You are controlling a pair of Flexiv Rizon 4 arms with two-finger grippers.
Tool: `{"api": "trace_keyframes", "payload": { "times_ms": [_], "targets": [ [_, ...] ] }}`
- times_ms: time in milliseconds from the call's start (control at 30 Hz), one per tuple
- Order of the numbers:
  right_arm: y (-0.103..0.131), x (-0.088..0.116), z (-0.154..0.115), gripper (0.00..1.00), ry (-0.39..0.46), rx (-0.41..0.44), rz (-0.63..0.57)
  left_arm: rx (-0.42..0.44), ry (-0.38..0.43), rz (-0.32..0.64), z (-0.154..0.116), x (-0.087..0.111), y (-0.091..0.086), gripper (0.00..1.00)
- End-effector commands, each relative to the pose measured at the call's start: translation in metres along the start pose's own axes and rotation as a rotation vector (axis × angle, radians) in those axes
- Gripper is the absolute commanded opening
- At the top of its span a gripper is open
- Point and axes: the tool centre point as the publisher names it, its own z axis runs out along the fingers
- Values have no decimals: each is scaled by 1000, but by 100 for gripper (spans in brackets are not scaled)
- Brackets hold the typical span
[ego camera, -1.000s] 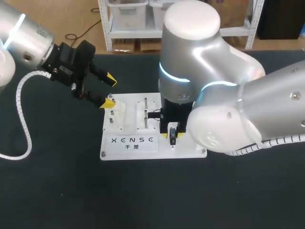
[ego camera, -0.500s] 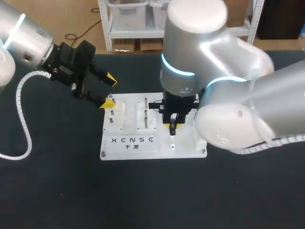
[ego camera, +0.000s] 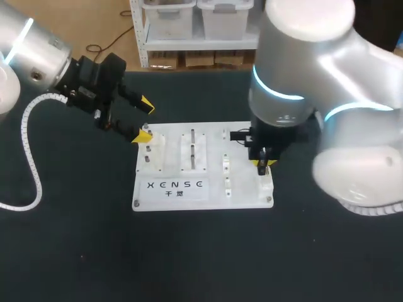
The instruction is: Insert the USB connector, Ethernet cable, and multi-pin plug into their matching sockets one by one.
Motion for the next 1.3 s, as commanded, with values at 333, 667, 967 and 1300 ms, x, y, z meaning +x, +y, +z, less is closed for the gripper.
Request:
{"api": "trace_keyframes", "payload": {
  "times_ms": [333, 667, 967, 1300],
  "targets": [
    [-12, 1, 3, 0, -64, 12, 0, -2, -3, 2, 0, 1, -1, 100],
    [-10, 2, 7, 0, -64, 18, 1, -2, -3, 2, 0, 1, -1, 100],
    [-9, 2, 9, 0, -68, 22, 2, -2, -3, 2, 0, 1, -1, 100],
    [-9, 2, 11, 0, -70, 30, -1, -2, -3, 2, 0, 1, -1, 100]
  ]
}}
